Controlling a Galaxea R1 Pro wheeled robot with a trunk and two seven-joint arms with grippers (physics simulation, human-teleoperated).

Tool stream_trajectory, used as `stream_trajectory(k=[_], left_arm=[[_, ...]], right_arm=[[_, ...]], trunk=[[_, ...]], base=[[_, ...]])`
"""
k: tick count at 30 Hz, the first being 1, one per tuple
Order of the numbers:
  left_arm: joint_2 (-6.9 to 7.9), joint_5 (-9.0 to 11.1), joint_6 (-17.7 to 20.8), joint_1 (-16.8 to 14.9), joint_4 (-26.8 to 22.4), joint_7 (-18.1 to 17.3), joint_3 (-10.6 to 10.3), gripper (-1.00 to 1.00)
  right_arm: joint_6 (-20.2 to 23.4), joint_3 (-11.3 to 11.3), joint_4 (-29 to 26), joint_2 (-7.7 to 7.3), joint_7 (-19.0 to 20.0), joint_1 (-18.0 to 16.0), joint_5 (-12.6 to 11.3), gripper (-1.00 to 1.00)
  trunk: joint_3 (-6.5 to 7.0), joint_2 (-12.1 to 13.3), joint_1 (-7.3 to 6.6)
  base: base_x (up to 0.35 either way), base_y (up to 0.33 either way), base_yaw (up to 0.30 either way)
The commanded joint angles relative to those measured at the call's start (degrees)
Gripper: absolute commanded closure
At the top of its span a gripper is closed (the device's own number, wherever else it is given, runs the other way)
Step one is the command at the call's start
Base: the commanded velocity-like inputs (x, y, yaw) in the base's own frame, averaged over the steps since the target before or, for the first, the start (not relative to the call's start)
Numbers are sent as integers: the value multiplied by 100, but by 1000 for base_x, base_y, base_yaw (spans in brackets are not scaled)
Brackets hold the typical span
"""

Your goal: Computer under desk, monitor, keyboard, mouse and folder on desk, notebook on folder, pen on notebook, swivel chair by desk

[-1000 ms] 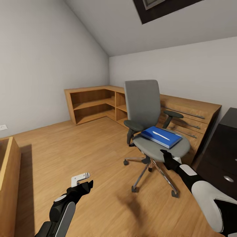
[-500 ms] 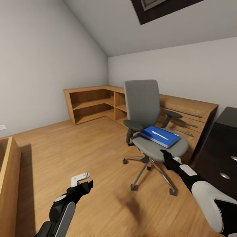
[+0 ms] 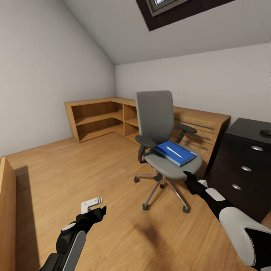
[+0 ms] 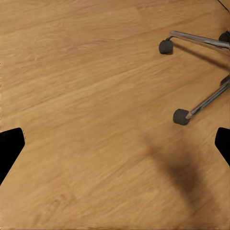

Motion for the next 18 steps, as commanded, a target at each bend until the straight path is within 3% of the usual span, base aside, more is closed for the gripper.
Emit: stream_trajectory(k=[1, 5, 18], left_arm=[[0, 60, 17, -4, -7, 54, -2, -100], [4, 60, 16, -3, -7, 54, 8, -100], [9, 60, 12, -4, -8, 54, 18, -100]], right_arm=[[30, -30, 3, 0, 12, -3, -15, -100], [30, -30, 3, 0, 12, -3, -18, -100], [20, -46, -6, -32, 2, -3, -13, -100]], trunk=[[-5, -3, -3], [-5, -3, -3], [-5, -3, -3]], base=[[-251, 0, -4], [-142, 0, -1], [-8, 0, 0]])
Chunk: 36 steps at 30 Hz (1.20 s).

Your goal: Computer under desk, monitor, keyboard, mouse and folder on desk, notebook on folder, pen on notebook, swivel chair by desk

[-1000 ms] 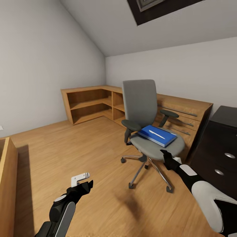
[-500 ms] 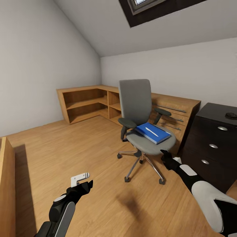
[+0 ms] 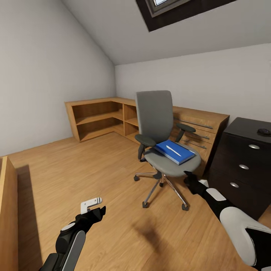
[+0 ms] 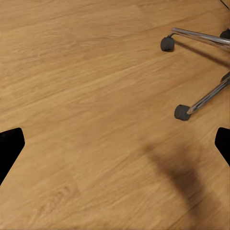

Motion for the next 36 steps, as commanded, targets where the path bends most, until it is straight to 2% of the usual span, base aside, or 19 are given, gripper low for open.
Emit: stream_trajectory(k=[1, 2, 5, 8, 16, 29, 31, 36], left_arm=[[0, 60, 14, -3, -6, 54, -4, -100], [0, 60, 10, -3, -6, 54, -3, -100], [0, 60, 6, -1, -12, 54, -2, -100], [0, 62, 5, -2, -13, 54, -2, -100], [0, 68, 5, -5, -28, 54, -10, -100], [0, 61, 5, -3, -26, 54, -19, -100], [0, 61, 5, -3, -25, 54, -23, -100], [-1, 60, 5, -2, -24, 54, -24, -100]], right_arm=[[23, -30, 2, -3, 10, -3, -14, -100], [-29, -32, 2, -13, 6, -3, -17, -100], [-743, -39, 2, -82, -7, -3, -31, -100], [-906, -39, 2, -103, -16, -3, -37, -100], [-1024, -40, -1, -116, -17, -3, -40, -100], [-1038, -79, -48, -118, 36, -3, -72, -100], [-1033, -124, -49, -118, 51, -3, -74, -100], [-1016, -487, -50, -118, 82, -3, -75, -100]], trunk=[[-6, -2, -1], [-6, -2, -1], [-6, -2, -1], [-6, -2, -1], [-6, -2, -1], [-6, -2, -1], [-6, -2, -1], [-6, -2, -1]], base=[[0, 0, 0], [0, 0, 0], [0, 0, 0], [0, 0, 0], [10, 0, 0], [124, 0, 0], [20, 0, 0], [7, 0, 0]])
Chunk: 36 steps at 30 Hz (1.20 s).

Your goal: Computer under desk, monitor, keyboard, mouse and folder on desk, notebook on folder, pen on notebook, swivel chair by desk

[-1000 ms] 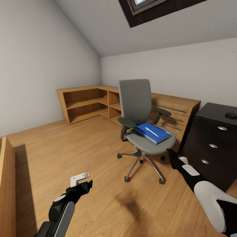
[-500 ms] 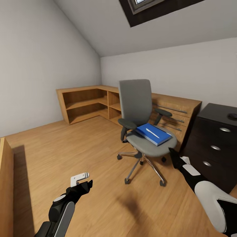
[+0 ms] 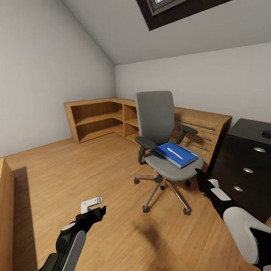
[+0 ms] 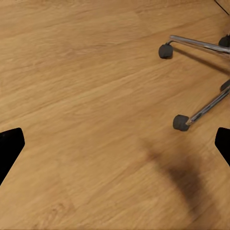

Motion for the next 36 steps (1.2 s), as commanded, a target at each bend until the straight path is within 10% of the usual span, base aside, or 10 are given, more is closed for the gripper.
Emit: stream_trajectory(k=[1, 19, 36], left_arm=[[-1, 60, 14, -3, -6, 54, -4, -100], [-4, 63, 18, -3, -5, 45, -18, -100], [-6, 66, 23, -2, -5, 45, -24, -100]], right_arm=[[33, -82, 3, 0, 22, -4, -33, -100], [312, -327, 35, 0, 12, -4, -68, -100], [715, -512, 54, -57, -23, -4, -615, -100]], trunk=[[-6, -2, -1], [-6, -2, -1], [-6, -2, -1]], base=[[3, 0, 0], [129, 0, 0], [6, 0, 0]])
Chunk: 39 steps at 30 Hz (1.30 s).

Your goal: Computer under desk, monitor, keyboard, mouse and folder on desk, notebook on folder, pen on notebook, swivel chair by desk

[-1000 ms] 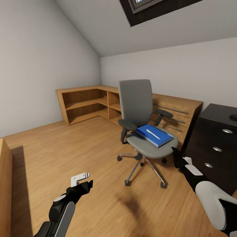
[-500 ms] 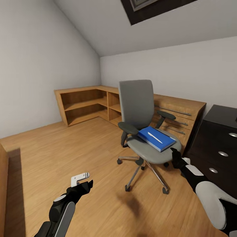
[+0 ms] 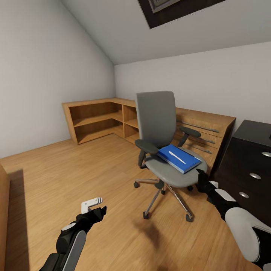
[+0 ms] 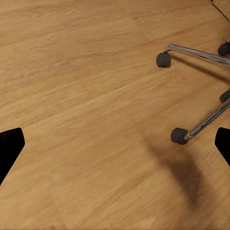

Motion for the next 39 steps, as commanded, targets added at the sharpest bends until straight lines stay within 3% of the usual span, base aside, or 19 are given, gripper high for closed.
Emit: stream_trajectory(k=[1, 14, 36, 39], left_arm=[[0, 61, 14, -3, -6, 54, -6, -100], [-1, 62, 14, -3, -6, 51, -7, -100], [-21, 72, 31, -5, -124, 51, -22, -100], [-29, 72, 22, -7, -132, 58, -23, -100]], right_arm=[[33, -29, 5, -2, 17, -4, -28, -100], [149, -28, 0, -94, 30, 3, -36, -100], [155, -28, -16, -120, 68, 5, -8, -100], [155, -25, -10, -134, 72, 5, -5, -100]], trunk=[[-6, -2, -1], [-6, -2, -1], [-6, -2, -1], [-72, -6, 6]], base=[[0, 0, 0], [0, 0, 0], [0, 0, 0], [0, 0, 0]])
